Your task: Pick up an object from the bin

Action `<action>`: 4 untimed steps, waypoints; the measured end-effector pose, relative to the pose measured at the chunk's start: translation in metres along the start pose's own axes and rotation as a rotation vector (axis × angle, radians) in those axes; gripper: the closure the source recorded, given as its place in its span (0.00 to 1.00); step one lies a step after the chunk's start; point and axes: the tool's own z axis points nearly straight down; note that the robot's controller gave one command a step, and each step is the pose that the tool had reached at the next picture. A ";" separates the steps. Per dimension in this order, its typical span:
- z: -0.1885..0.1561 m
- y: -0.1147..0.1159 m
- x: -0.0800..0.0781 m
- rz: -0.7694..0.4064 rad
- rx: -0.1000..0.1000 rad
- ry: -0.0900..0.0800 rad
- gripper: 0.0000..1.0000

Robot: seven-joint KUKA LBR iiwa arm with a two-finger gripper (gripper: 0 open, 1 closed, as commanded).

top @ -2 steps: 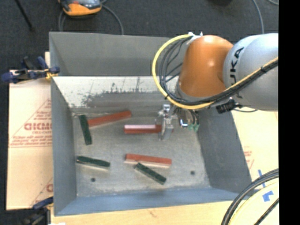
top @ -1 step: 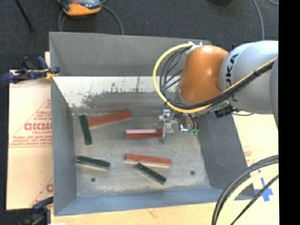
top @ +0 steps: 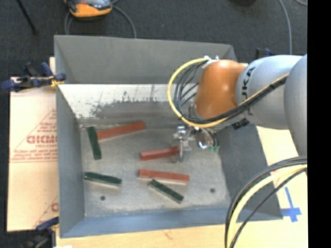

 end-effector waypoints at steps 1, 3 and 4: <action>-0.075 0.019 -0.045 -0.101 -0.002 0.003 1.00; -0.023 0.010 -0.040 -0.098 -0.002 -0.004 1.00; -0.046 0.012 -0.032 -0.099 -0.004 0.015 1.00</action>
Offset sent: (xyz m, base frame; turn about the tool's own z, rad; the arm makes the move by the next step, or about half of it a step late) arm 0.0000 0.0000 0.0000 0.0000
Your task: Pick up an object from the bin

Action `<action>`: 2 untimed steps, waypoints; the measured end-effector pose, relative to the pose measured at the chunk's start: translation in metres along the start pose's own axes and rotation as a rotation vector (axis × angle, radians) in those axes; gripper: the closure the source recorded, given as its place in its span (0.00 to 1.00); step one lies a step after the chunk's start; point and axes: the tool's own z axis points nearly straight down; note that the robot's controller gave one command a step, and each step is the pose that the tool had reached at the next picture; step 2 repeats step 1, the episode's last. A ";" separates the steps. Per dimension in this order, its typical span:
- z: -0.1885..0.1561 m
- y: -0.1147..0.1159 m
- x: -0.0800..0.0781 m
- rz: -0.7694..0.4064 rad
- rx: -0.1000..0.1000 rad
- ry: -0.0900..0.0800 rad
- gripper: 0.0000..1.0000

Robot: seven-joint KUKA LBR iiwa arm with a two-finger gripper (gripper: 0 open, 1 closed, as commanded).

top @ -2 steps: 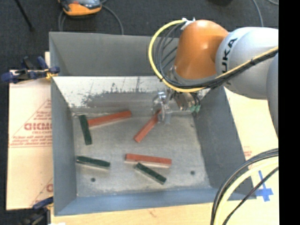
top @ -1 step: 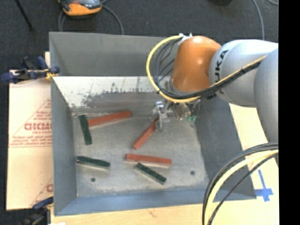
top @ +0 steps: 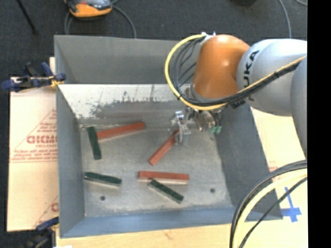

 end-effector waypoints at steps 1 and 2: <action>0.000 -0.004 -0.007 0.040 0.005 -0.028 1.00; 0.000 -0.004 -0.007 0.040 0.005 -0.028 1.00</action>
Offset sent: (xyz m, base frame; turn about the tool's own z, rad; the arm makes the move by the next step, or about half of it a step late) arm 0.0092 -0.0088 -0.0695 0.0261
